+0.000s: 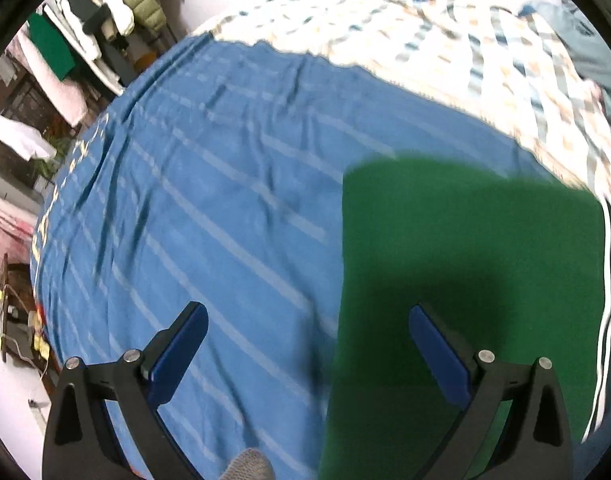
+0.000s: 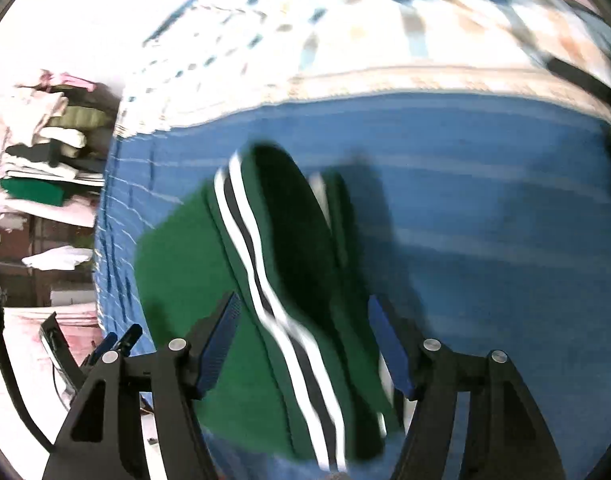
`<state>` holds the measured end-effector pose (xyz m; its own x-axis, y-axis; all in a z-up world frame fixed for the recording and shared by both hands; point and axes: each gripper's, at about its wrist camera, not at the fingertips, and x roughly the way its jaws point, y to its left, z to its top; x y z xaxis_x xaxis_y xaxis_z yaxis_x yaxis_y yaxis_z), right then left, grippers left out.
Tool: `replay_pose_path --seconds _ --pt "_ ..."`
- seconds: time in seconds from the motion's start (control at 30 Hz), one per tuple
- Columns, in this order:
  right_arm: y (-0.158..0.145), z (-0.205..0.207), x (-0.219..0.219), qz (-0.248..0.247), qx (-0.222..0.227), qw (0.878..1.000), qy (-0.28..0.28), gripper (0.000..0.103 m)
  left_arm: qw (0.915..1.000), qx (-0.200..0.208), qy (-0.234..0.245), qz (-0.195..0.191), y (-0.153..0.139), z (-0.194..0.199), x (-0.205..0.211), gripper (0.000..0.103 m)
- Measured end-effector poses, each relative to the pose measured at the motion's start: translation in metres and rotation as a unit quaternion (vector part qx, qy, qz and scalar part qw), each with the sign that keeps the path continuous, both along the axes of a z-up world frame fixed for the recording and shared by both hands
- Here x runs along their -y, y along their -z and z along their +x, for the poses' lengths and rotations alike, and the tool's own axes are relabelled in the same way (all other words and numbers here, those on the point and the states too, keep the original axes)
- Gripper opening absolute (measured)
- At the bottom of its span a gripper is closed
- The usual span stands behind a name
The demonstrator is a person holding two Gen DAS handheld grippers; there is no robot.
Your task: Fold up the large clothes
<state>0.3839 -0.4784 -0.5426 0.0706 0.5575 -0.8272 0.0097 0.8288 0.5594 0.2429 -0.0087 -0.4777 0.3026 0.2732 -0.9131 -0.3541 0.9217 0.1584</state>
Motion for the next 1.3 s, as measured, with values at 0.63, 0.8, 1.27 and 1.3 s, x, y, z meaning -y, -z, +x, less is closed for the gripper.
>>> replay_pose_path --seconds 0.63,0.8,1.27,1.3 --pt "0.090 0.068 -0.032 -0.061 -0.070 0.996 -0.012 0.003 0.9970 -0.008 0.022 -0.074 0.052 0.088 -0.014 0.103" --pt "0.062 0.066 0.001 0.005 -0.061 0.998 -0.008 0.078 0.9977 -0.004 0.012 -0.067 0.023 0.061 -0.023 0.103" --pt "0.151 0.005 0.017 0.176 -0.183 0.964 -0.075 0.095 0.9884 -0.044 -0.059 -0.133 0.028 -0.069 -0.048 0.103" --pt "0.152 0.004 0.013 0.181 -0.179 0.964 -0.077 0.093 0.9881 -0.039 -0.055 -0.138 0.028 -0.069 -0.049 0.103"
